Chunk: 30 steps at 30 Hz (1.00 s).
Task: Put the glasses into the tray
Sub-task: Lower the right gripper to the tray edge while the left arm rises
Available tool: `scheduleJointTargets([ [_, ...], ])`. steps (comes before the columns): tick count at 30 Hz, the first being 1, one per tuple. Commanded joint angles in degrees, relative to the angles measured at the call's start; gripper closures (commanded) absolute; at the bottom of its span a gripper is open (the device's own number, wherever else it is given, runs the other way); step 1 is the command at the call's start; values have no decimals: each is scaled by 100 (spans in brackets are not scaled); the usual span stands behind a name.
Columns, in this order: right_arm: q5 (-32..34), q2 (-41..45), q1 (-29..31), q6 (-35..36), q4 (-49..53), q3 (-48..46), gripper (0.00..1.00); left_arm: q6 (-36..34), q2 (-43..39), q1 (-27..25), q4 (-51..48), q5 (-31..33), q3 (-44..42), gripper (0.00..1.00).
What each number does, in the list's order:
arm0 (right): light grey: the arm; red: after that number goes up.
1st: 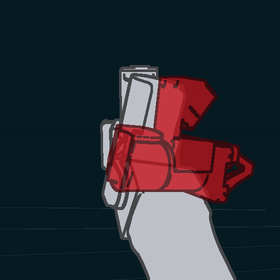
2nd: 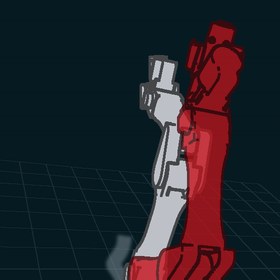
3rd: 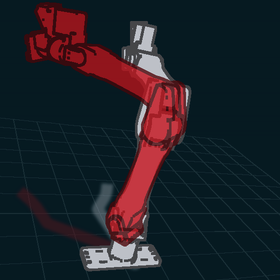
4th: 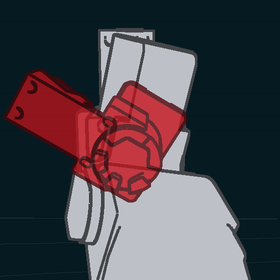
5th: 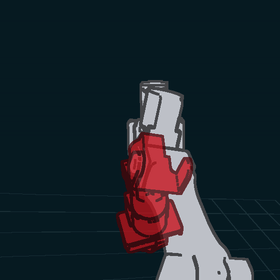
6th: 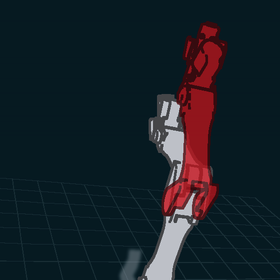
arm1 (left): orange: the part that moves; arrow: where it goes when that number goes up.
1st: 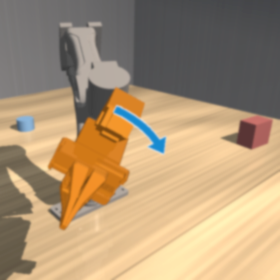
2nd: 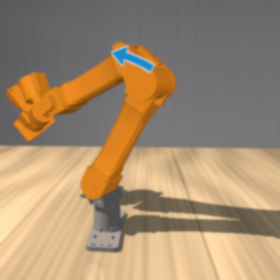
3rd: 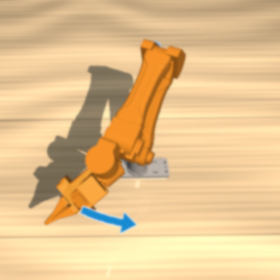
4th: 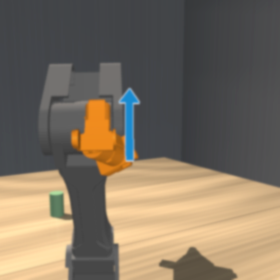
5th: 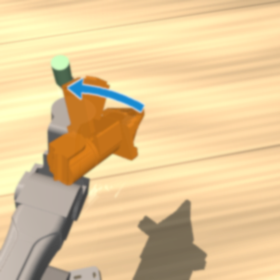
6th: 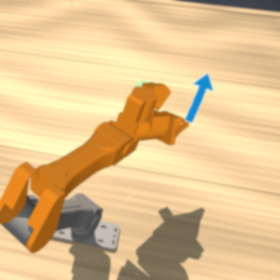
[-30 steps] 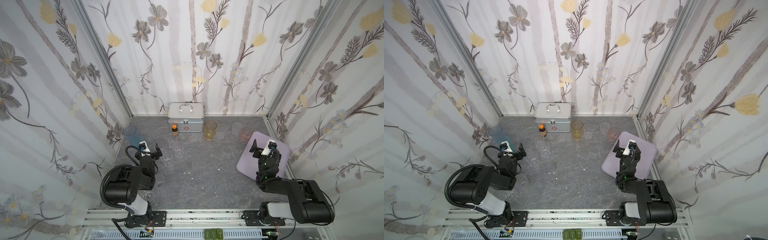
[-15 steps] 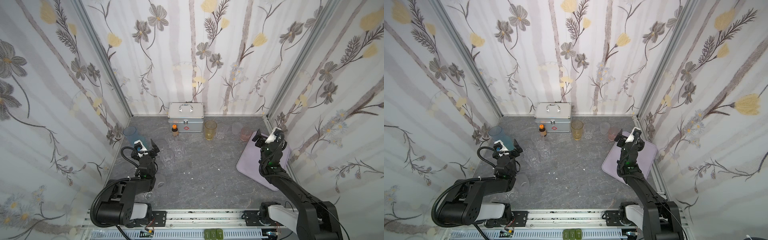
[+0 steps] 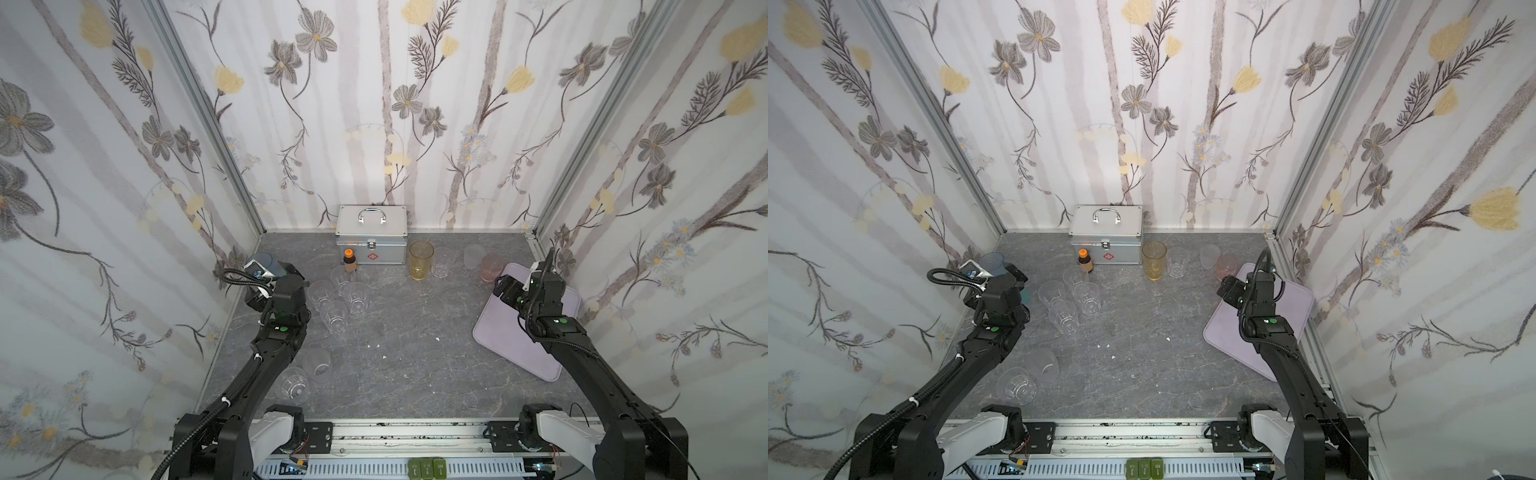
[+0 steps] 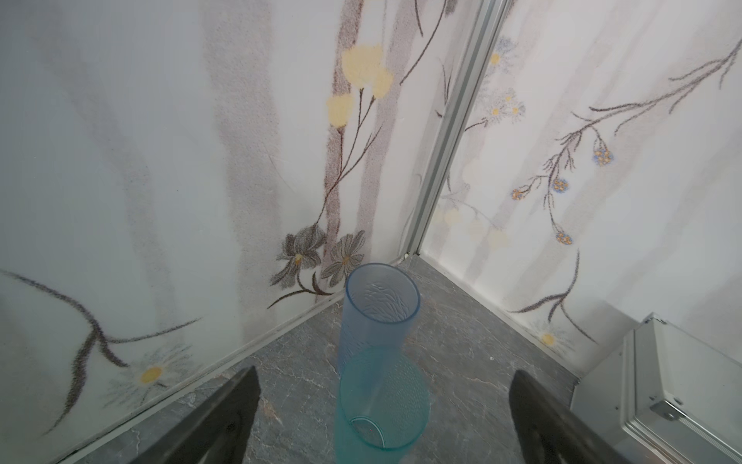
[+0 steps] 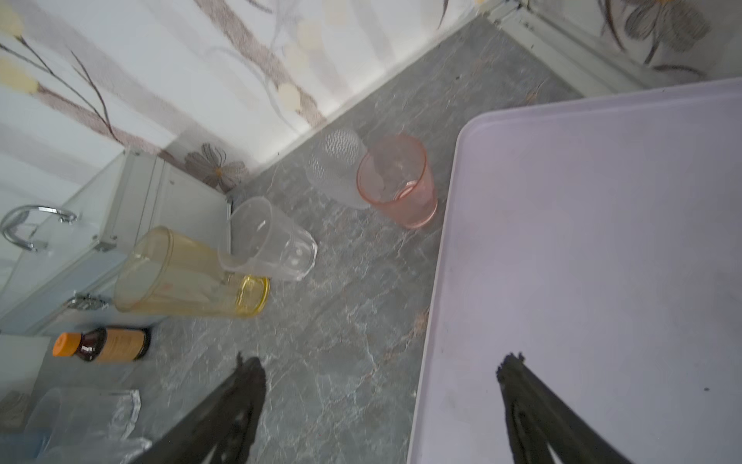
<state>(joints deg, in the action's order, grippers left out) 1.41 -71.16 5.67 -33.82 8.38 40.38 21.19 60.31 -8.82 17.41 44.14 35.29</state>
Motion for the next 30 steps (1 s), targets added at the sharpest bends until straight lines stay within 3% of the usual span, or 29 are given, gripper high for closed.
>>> scheduleJointTargets([
  [1,-122,-47,405,-210,768,-196,9,954,-550,199,-447,-1367,-52,0],
  [3,-17,-93,725,-297,799,-354,9,811,-836,432,-417,-2268,-55,0],
  [6,85,-330,1035,-327,801,-463,10,536,-976,446,-810,-2508,169,0],
  [10,128,-942,1317,-216,764,-366,13,753,-759,348,-1420,-2924,444,0],
  [19,-69,-1989,1665,-63,612,-128,18,504,-242,-1016,-1759,-1723,628,0],
  [25,-767,-2370,2238,-413,531,1,22,500,-175,-1173,-1785,-1522,567,0],
  [30,-1433,-2701,2599,-1084,-269,223,23,351,-93,-1168,-1828,-1672,675,0],
])
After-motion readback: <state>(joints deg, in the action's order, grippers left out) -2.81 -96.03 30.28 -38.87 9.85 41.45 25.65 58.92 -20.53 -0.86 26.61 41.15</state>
